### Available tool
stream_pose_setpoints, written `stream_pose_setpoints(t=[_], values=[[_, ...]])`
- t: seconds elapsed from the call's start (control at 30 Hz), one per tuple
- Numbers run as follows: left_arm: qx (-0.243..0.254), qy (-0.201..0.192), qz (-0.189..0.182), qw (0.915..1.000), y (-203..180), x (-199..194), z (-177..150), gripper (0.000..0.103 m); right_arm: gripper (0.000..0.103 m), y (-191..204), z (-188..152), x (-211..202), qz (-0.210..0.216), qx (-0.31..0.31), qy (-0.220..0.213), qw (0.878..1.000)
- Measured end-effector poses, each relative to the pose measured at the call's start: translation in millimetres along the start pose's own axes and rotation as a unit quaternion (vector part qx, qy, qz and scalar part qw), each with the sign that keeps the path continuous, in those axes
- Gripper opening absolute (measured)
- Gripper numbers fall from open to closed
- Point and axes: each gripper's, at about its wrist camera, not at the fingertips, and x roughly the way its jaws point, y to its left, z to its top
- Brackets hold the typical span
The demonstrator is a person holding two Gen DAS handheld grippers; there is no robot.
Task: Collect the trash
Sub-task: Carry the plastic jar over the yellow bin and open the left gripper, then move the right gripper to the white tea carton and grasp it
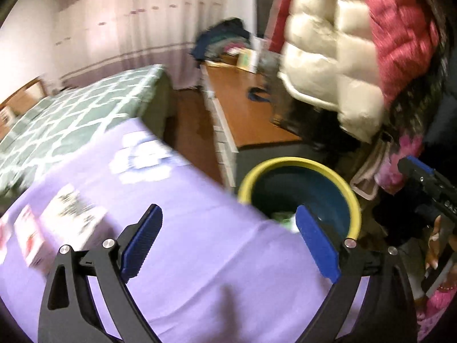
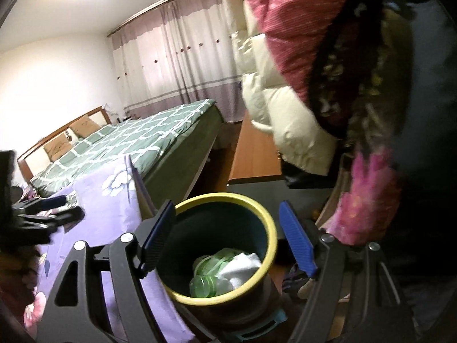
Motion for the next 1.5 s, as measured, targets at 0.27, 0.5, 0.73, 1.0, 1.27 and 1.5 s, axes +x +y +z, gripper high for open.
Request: stream_pose_setpoints(t=[0.27,0.5,0.73,1.0,1.27,1.5], values=[[-0.087,-0.036,0.108,0.9896,109.6,-66.9,-52.6,0.096,0.071,37.8,-0.7,11.3,0.015,-0.037,0.021,0.999],[-0.144,-0.053,0.193,0.9690,193.6,-103.9,-91.7,0.097,0.071,84.2,-2.6,21.0,0.031,-0.083,0.038,0.995],[-0.218,-0.092,0.246,0.9399,250.6,-130.4,-131.0,0.098,0.071,131.2,-3.2,35.3,0.061,-0.125,0.059,0.988],[-0.266,-0.091,0.348,0.8945,286.0,-151.9,-152.6,0.098,0.076,205.5,3.0,65.4,0.153,-0.158,0.089,0.972],[-0.315,-0.055,0.355,0.8786,311.3,-144.1,-170.0,0.098,0.085,310.9,-2.6,113.5,0.246,-0.242,0.143,0.928],[-0.296,-0.030,0.363,0.8828,306.7,-128.2,-167.6,0.098,0.093,367.6,-26.0,172.0,0.226,-0.310,0.187,0.904]])
